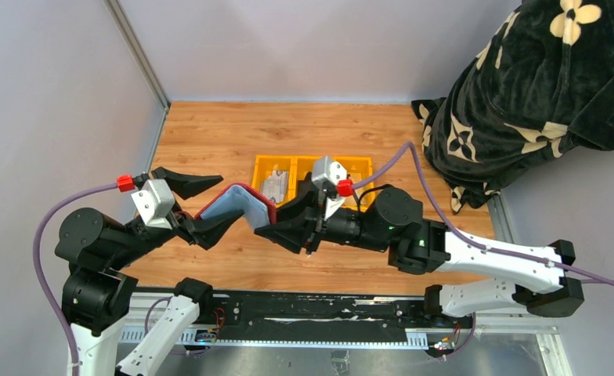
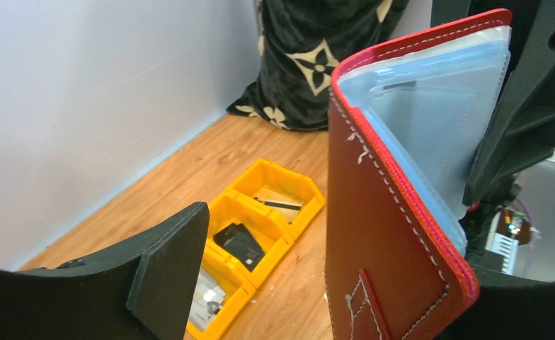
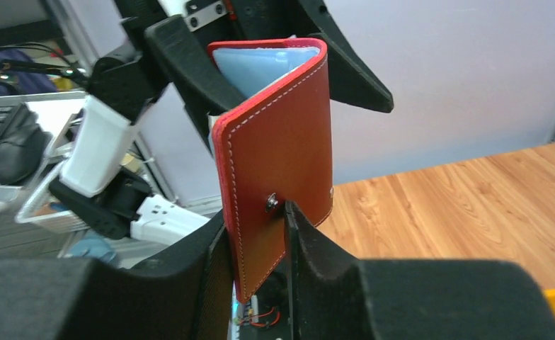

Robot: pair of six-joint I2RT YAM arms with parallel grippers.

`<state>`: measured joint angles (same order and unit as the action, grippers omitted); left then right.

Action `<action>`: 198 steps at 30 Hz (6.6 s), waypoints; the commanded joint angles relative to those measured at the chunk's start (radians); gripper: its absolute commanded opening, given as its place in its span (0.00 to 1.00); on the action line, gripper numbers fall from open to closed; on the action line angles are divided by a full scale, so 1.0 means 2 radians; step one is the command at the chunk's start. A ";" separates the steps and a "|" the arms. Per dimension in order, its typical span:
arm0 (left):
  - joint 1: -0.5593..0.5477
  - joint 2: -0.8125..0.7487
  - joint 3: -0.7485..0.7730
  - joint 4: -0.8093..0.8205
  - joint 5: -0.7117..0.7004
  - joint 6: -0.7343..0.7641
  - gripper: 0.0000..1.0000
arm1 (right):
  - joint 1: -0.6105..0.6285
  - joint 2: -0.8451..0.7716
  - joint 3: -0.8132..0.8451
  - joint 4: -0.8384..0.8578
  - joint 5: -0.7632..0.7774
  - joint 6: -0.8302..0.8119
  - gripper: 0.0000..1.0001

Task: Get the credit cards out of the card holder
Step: Remove the credit card from the card holder.

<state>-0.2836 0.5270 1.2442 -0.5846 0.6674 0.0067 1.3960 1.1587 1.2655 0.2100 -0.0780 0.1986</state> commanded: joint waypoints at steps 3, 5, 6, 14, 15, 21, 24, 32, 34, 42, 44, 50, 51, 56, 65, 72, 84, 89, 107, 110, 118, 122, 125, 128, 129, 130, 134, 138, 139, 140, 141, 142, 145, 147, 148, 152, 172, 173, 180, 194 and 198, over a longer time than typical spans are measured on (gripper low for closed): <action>0.001 0.010 0.011 0.031 0.062 -0.050 0.00 | -0.029 -0.050 -0.038 0.026 -0.049 0.023 0.25; 0.001 0.011 0.012 0.039 0.074 -0.067 0.00 | -0.033 -0.056 -0.041 0.022 -0.048 0.023 0.23; 0.002 0.013 0.015 0.039 0.083 -0.075 0.00 | -0.036 -0.059 -0.043 0.021 -0.048 0.022 0.23; 0.001 0.028 0.028 0.055 0.148 -0.138 0.00 | -0.048 -0.094 -0.070 0.029 -0.095 0.015 0.24; 0.002 0.031 0.028 0.057 0.154 -0.145 0.00 | -0.050 -0.097 -0.075 0.036 -0.107 0.017 0.21; 0.001 0.029 0.010 0.054 0.137 -0.136 0.16 | -0.056 -0.086 -0.076 0.063 -0.141 0.040 0.00; 0.001 0.021 -0.017 0.051 0.125 -0.134 0.48 | -0.056 -0.062 -0.057 0.056 -0.124 0.052 0.00; 0.001 -0.013 -0.054 0.020 0.067 -0.044 0.77 | -0.053 -0.013 -0.008 0.013 -0.041 0.064 0.00; 0.001 -0.019 -0.058 0.008 0.041 -0.008 0.74 | -0.051 -0.002 0.001 0.010 -0.030 0.067 0.00; 0.001 -0.030 -0.083 -0.005 -0.002 0.072 0.28 | -0.051 0.029 0.023 0.027 -0.059 0.087 0.00; 0.002 -0.024 -0.076 -0.005 -0.026 0.076 0.14 | -0.050 0.034 0.026 0.028 -0.064 0.090 0.00; 0.001 -0.017 -0.052 0.006 -0.070 0.070 0.00 | -0.050 0.025 0.012 0.035 -0.062 0.092 0.07; 0.001 -0.019 -0.051 0.013 -0.076 0.067 0.00 | -0.050 0.021 0.008 0.039 -0.061 0.092 0.12; 0.002 -0.020 -0.041 0.026 -0.076 0.035 0.00 | -0.051 -0.002 -0.029 0.084 -0.065 0.097 0.22; 0.001 -0.007 -0.018 0.031 -0.076 0.016 0.00 | -0.051 -0.004 -0.035 0.094 -0.088 0.114 0.15; 0.002 0.014 0.016 0.007 -0.035 0.000 0.00 | -0.051 -0.013 -0.052 0.097 -0.094 0.108 0.25; 0.001 0.059 0.064 0.030 0.088 -0.130 0.00 | -0.051 -0.082 -0.151 0.166 -0.066 0.076 0.31; 0.001 0.070 0.059 0.040 0.113 -0.155 0.00 | -0.051 -0.082 -0.165 0.190 -0.058 0.079 0.31; 0.002 0.093 0.105 0.005 0.135 -0.109 0.00 | -0.058 0.015 -0.104 0.204 -0.066 0.114 0.35; 0.001 0.095 0.107 0.009 0.149 -0.127 0.00 | -0.059 0.033 -0.082 0.194 -0.067 0.118 0.17; 0.001 0.111 0.106 0.048 0.161 -0.160 0.00 | -0.059 0.054 -0.087 0.218 -0.066 0.120 0.30; 0.001 0.123 0.116 0.064 0.168 -0.178 0.00 | -0.059 0.052 -0.108 0.226 -0.029 0.115 0.41; 0.001 0.133 0.122 0.064 0.175 -0.184 0.00 | -0.061 0.066 -0.109 0.237 -0.036 0.113 0.51; 0.001 0.141 0.133 0.057 0.177 -0.180 0.00 | -0.071 0.090 -0.114 0.278 -0.060 0.153 0.56; 0.001 0.144 0.136 0.058 0.177 -0.181 0.00 | -0.077 0.099 -0.116 0.300 -0.070 0.175 0.57; 0.001 0.146 0.139 0.060 0.178 -0.183 0.00 | -0.081 0.110 -0.120 0.325 -0.080 0.198 0.57; 0.001 0.159 0.152 0.060 0.184 -0.190 0.00 | -0.101 0.147 -0.144 0.433 -0.102 0.275 0.70; 0.001 0.163 0.159 0.065 0.192 -0.205 0.00 | -0.114 0.158 -0.150 0.467 -0.100 0.299 0.76; 0.001 0.162 0.158 0.068 0.193 -0.210 0.00 | -0.115 0.160 -0.148 0.474 -0.102 0.301 0.76; 0.001 0.163 0.158 0.070 0.196 -0.213 0.00 | -0.115 0.164 -0.144 0.483 -0.106 0.308 0.76; 0.001 0.163 0.156 0.070 0.197 -0.214 0.00 | -0.117 0.170 -0.140 0.501 -0.112 0.320 0.76; 0.001 0.162 0.155 0.070 0.198 -0.214 0.00 | -0.119 0.175 -0.138 0.527 -0.121 0.334 0.75; 0.001 0.160 0.154 0.065 0.199 -0.207 0.00 | -0.126 0.199 -0.132 0.634 -0.154 0.390 0.70; 0.001 0.159 0.151 0.066 0.198 -0.206 0.00 | -0.126 0.211 -0.123 0.681 -0.169 0.414 0.67; 0.001 0.158 0.149 0.069 0.197 -0.205 0.00 | -0.126 0.215 -0.114 0.683 -0.178 0.419 0.59; 0.002 0.156 0.142 0.077 0.194 -0.207 0.00 | -0.124 0.218 -0.100 0.671 -0.180 0.425 0.27; 0.001 0.015 0.015 -0.085 0.030 0.164 1.00 | -0.096 0.086 0.136 -0.280 0.089 -0.065 0.00; 0.001 0.013 0.010 -0.085 0.032 0.168 1.00 | -0.089 0.092 0.148 -0.298 0.106 -0.077 0.00; 0.001 0.000 -0.043 -0.049 0.028 0.172 1.00 | -0.028 0.173 0.275 -0.379 0.231 -0.114 0.00; 0.001 -0.076 -0.144 0.054 -0.070 0.106 0.97 | 0.054 0.311 0.477 -0.456 0.395 -0.186 0.00; 0.001 -0.076 -0.137 0.053 -0.126 0.126 0.58 | 0.053 0.277 0.434 -0.430 0.350 -0.172 0.00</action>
<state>-0.2836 0.3794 0.9623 -0.5373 0.5541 0.2367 1.4986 1.7813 2.1777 -0.6590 0.6586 -0.1471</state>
